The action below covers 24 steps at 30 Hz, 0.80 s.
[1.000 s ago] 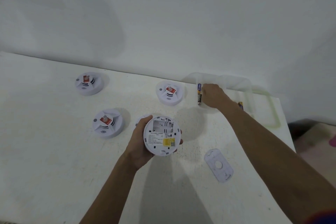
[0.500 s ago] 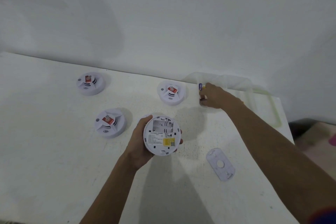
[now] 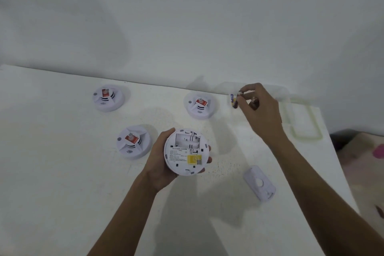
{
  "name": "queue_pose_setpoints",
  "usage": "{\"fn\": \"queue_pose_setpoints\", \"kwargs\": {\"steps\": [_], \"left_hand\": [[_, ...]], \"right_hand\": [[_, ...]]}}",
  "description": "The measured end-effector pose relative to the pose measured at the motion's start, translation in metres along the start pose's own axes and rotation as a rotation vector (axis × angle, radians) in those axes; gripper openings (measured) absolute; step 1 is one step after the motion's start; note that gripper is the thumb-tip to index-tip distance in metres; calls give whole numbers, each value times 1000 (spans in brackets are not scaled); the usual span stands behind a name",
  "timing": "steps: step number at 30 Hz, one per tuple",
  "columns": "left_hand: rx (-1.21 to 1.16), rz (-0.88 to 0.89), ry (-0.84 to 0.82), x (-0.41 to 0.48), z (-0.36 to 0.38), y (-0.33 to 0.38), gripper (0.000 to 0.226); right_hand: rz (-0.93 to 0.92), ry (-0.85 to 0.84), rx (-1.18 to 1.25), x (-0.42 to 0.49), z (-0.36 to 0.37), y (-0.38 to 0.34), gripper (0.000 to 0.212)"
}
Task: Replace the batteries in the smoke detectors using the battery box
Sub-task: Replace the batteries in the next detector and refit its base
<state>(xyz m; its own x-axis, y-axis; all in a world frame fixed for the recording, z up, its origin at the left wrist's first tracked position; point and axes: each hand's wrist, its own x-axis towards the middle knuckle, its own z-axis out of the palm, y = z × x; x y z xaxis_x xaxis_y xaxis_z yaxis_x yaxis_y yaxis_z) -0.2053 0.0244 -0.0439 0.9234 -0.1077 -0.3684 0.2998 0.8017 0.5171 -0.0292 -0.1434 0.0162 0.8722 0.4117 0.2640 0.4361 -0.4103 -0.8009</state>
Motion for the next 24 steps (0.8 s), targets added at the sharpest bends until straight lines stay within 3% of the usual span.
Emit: {"fn": "queue_pose_setpoints", "kwargs": {"steps": [5, 10, 15, 18, 24], "left_hand": [[10, -6, -33, -10, -6, 7, 65], [45, 69, -67, -19, -8, 13, 48], [51, 176, -85, -28, -19, 16, 54], [55, 167, -20, -37, -19, 23, 32], [59, 202, 47, -48, -16, 36, 64]], "right_hand": [[-122, -114, 124, -53, 21, -60, 12], [-322, -268, -21, -73, 48, -75, 9], [-454, -323, -200, -76, 70, -80, 28], [-555, -315, -284, -76, 79, -85, 24], [-690, -350, -470, -75, 89, -95, 21]]}}
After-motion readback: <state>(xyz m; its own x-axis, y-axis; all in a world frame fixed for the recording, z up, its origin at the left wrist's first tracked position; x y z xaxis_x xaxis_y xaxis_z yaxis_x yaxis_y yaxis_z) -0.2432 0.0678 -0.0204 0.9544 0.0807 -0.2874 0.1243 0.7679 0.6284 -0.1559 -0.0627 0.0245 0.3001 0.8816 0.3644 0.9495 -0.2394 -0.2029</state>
